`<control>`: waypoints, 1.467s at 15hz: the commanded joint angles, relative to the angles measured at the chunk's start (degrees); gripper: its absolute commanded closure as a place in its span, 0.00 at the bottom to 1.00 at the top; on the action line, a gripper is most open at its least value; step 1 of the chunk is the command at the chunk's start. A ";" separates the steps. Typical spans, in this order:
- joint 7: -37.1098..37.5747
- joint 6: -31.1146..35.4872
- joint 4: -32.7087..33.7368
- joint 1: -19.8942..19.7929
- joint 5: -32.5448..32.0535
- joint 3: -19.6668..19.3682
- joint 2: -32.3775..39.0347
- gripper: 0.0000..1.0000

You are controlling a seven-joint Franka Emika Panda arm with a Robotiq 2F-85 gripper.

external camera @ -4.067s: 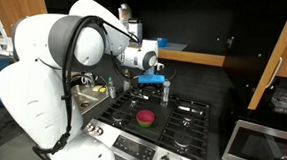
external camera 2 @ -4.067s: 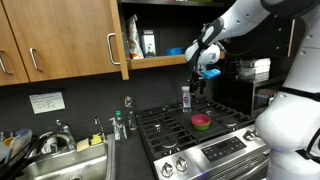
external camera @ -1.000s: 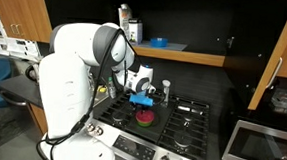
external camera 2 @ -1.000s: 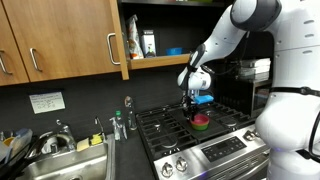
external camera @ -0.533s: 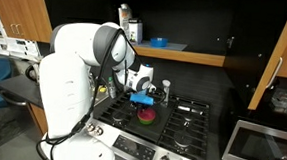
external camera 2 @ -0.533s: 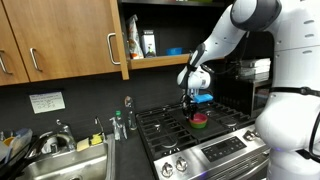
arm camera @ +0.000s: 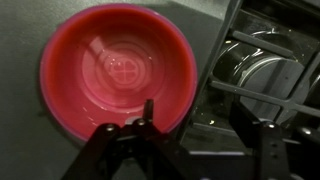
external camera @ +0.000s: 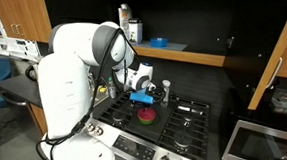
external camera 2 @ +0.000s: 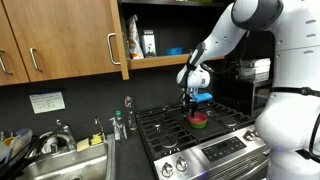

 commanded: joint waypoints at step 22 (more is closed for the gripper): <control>-2.19 -0.84 -0.51 -2.21 2.00 0.40 -1.55 0.31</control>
